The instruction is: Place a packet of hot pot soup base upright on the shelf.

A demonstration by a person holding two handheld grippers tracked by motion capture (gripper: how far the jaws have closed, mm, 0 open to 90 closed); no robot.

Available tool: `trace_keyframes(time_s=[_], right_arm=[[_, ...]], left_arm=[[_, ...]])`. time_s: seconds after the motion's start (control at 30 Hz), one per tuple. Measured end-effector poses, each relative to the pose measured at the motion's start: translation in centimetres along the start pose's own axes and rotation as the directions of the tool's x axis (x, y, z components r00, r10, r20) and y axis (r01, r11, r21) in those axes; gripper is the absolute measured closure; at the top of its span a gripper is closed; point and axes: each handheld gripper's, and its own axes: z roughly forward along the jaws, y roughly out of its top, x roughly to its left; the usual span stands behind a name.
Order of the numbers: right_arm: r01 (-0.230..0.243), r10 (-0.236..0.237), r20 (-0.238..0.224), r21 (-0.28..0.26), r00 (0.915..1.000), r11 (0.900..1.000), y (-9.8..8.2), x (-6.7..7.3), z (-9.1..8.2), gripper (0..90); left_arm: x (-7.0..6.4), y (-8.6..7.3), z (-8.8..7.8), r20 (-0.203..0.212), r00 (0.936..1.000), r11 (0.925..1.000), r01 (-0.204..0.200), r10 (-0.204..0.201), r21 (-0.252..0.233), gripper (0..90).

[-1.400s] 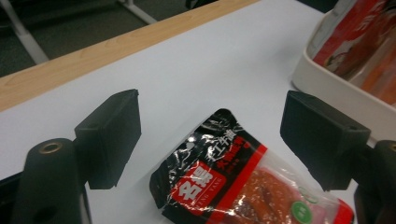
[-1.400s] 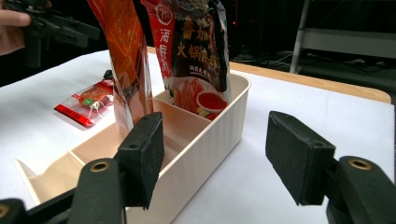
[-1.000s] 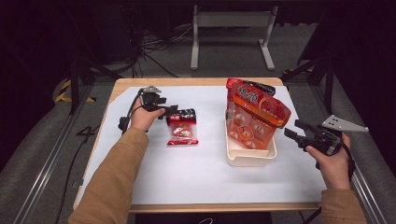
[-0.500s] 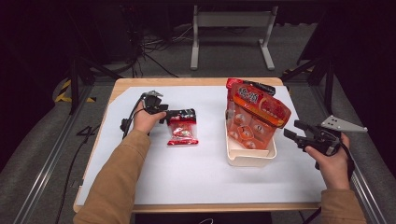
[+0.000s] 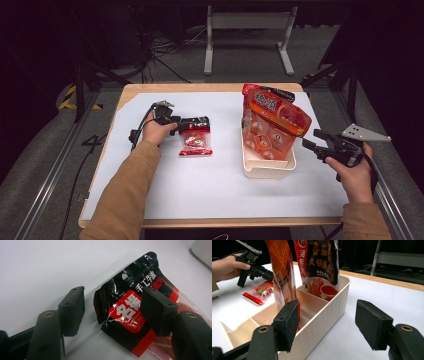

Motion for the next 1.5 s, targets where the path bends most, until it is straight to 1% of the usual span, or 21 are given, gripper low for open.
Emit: trace_keyframes(time_s=[0.1, 0.2, 0.3, 0.37, 0.4, 0.5, 0.67, 0.7, 0.73, 0.8, 0.87, 0.9, 1.0, 1.07, 1.1, 1.17, 1.23, 1.27, 1.33, 1.37, 1.5], right_arm=[[0.005, -0.005, -0.006, -0.002, 1.0000, 1.000, 0.1, 0.2, 0.1, 35.7], [0.012, -0.012, -0.012, -0.003, 0.9999, 1.000, 0.1, 0.3, 0.1, 35.7], [0.013, -0.013, -0.009, -0.002, 0.9999, 1.000, 0.1, 0.3, 0.1, 35.7], [0.012, -0.012, -0.010, -0.003, 0.9999, 1.000, 0.1, 0.2, 0.1, 35.7], [0.014, -0.014, -0.010, -0.003, 0.9999, 1.000, 0.1, 0.2, 0.1, 35.7], [0.011, -0.011, -0.012, -0.001, 0.9999, 1.000, 0.1, 0.2, 0.2, 35.8], [0.015, -0.015, -0.012, 0.002, 0.9998, 1.000, 0.1, 0.2, 0.2, 36.0], [0.015, -0.015, -0.012, 0.002, 0.9998, 1.000, 0.1, 0.2, 0.2, 36.0], [0.017, -0.017, -0.011, 0.003, 0.9998, 1.000, 0.1, 0.2, 0.2, 36.2], [0.015, -0.015, -0.011, 0.003, 0.9998, 1.000, 0.0, 0.2, 0.2, 36.3], [0.015, -0.015, -0.010, 0.003, 0.9998, 1.000, 0.0, 0.2, 0.2, 36.6], [0.015, -0.015, -0.008, 0.003, 0.9998, 1.000, 0.0, 0.2, 0.2, 36.6], [0.013, -0.013, -0.009, 0.007, 0.9999, 1.000, 0.0, 0.2, 0.2, 37.5], [0.011, -0.011, -0.010, 0.009, 0.9999, 1.000, 0.0, 0.2, 0.2, 38.9], [0.006, -0.006, -0.016, 0.013, 0.9999, 1.000, 0.0, 0.1, 0.2, 40.8], [0.005, -0.005, -0.018, 0.023, 0.9998, 1.000, 0.0, 0.1, 0.2, 43.2], [0.000, 0.001, -0.020, 0.027, 0.9998, 1.000, -0.1, 0.0, 0.1, 45.3], [0.002, -0.001, -0.019, 0.031, 0.9998, 1.000, -0.1, 0.0, 0.1, 46.1], [0.002, -0.002, -0.015, 0.037, 0.9999, 0.999, -0.1, 0.0, 0.1, 47.7], [0.002, -0.002, -0.015, 0.037, 0.9999, 0.999, -0.1, 0.0, 0.1, 47.7], [0.011, -0.010, -0.012, 0.045, 0.9999, 0.999, -0.1, -0.1, 0.1, 50.3]], left_arm=[[-0.2, 0.0, 0.0, 0.023, 0.9997, 0.9999, -0.011, 0.011, 0.010, 47.0], [-0.5, -0.1, 0.1, 0.025, 0.9996, 0.9998, -0.016, 0.015, 0.012, 54.3], [-0.5, -0.1, 0.0, -0.002, 0.9995, 0.9992, -0.032, 0.032, 0.022, 64.4], [-0.5, -0.1, -0.1, -0.007, 0.9995, 0.9991, -0.030, 0.031, 0.031, 69.9], [-0.5, -0.1, -0.2, -0.005, 0.9998, 0.9992, -0.021, 0.021, 0.034, 72.4], [-0.4, -0.2, -0.3, -0.012, 0.9997, 0.9990, -0.021, 0.022, 0.039, 78.6], [-0.6, -0.2, -0.4, -0.035, 0.9984, 0.9977, -0.042, 0.044, 0.053, 87.4], [-0.6, -0.2, -0.4, -0.035, 0.9984, 0.9977, -0.042, 0.044, 0.053, 88.1], [-0.7, -0.1, -0.4, -0.044, 0.9974, 0.9970, -0.055, 0.057, 0.054, 88.8], [-0.9, 0.0, -0.7, -0.047, 0.9970, 0.9969, -0.059, 0.061, 0.052, 89.2], [-1.0, 0.1, -0.9, -0.044, 0.9975, 0.9974, -0.053, 0.055, 0.049, 89.6], [-1.0, 0.2, -1.0, -0.044, 0.9972, 0.9972, -0.058, 0.060, 0.048, 89.7], [-1.2, 0.2, -1.3, -0.052, 0.9973, 0.9973, -0.049, 0.052, 0.055, 89.7], [-1.4, 0.3, -1.6, -0.059, 0.9962, 0.9968, -0.061, 0.064, 0.051, 89.7], [-1.5, 0.4, -1.8, -0.059, 0.9963, 0.9975, -0.061, 0.063, 0.036, 89.8], [-1.7, 0.5, -2.2, -0.056, 0.9965, 0.9979, -0.060, 0.062, 0.024, 89.9], [-2.0, 0.7, -2.7, -0.054, 0.9959, 0.9974, -0.072, 0.072, 0.006, 89.9], [-2.0, 0.7, -2.7, -0.054, 0.9959, 0.9974, -0.072, 0.072, 0.006, 89.9], [-2.4, 1.0, -3.5, -0.044, 0.9953, 0.9962, -0.087, 0.086, -0.012, 90.0], [-2.4, 1.0, -3.5, -0.044, 0.9953, 0.9962, -0.087, 0.086, -0.012, 90.0], [-3.4, 1.6, -5.1, -0.015, 0.9954, 0.9930, -0.096, 0.095, -0.070, 90.0]])
